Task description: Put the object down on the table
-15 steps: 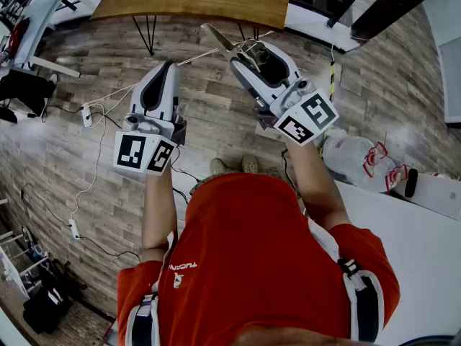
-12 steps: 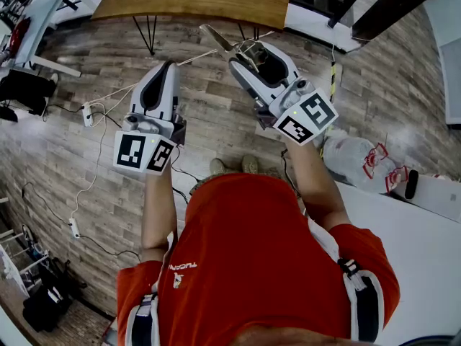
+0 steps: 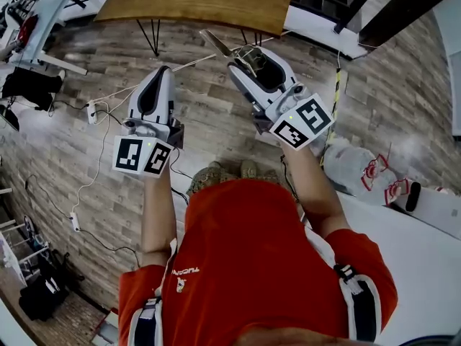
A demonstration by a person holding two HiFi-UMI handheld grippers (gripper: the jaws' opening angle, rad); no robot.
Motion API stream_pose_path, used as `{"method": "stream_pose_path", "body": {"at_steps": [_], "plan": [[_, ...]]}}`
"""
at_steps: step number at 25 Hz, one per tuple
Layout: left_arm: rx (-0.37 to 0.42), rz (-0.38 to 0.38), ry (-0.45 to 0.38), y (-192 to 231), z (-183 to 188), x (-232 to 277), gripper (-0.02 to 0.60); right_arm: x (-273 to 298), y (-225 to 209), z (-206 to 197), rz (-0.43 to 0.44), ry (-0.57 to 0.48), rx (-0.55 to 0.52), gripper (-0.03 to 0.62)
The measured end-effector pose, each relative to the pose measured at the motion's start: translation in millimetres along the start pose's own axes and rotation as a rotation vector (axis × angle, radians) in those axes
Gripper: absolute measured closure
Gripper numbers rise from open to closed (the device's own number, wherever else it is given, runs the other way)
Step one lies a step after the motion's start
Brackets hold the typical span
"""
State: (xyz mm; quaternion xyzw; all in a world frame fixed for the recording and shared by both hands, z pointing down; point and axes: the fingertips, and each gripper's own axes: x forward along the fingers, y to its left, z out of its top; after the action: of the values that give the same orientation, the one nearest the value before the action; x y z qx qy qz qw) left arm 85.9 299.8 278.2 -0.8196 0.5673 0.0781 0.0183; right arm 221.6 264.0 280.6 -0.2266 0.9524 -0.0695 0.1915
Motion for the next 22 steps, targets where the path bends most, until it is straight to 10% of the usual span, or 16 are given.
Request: {"method": "stream_pose_path", "body": {"at_steps": [10, 22], "plan": [[0.005, 0.024, 0.002, 10, -5, 37, 0.572, 13, -42, 4, -0.012, 0.010, 0.001, 0.364], [-0.006, 0.009, -0.020, 138, -16, 108, 0.572, 137, -106, -29, -0.060, 0.063, -0.034, 0.364]]}}
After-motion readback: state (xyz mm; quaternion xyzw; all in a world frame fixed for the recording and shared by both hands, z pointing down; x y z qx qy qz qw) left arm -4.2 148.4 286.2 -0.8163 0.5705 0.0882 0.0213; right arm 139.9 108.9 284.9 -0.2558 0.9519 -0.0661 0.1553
